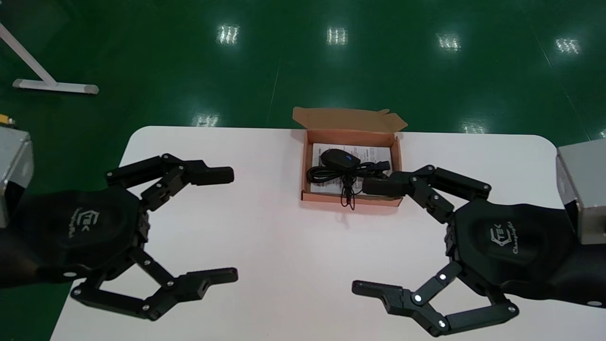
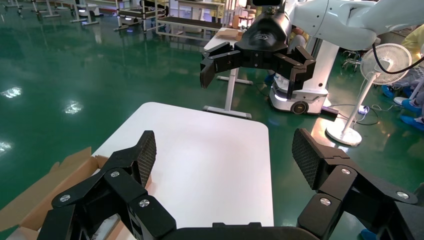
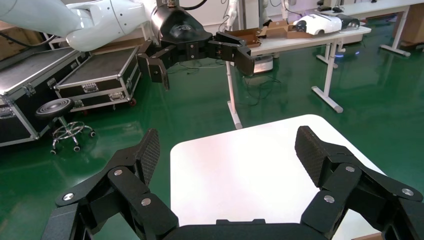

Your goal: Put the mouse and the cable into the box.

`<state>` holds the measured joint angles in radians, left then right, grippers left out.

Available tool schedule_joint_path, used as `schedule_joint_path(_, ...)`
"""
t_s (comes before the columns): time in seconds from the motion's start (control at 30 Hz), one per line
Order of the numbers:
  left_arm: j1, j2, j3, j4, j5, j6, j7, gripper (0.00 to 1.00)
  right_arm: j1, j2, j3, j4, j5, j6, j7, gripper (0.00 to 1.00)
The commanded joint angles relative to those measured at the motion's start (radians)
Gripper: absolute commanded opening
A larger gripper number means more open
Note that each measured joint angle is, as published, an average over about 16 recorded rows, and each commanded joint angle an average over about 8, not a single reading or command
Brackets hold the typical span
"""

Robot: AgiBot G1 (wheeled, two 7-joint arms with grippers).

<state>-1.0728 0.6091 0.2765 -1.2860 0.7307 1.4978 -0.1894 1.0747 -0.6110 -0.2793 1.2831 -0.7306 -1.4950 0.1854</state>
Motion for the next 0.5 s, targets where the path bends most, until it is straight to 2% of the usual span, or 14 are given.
schedule_joint_path(0.03, 0.0, 0.0, 0.001, 0.0, 0.0, 0.0, 0.0, 1.0, 0.0, 0.0, 0.0, -0.001, 0.0, 0.0, 0.0, 1.0)
schedule_joint_path(0.5, -0.001, 0.001, 0.002, 0.001, 0.0, -0.002, 0.001, 1.0, 0.001, -0.001, -0.001, -0.002, -0.001, 0.001, -0.001, 1.0)
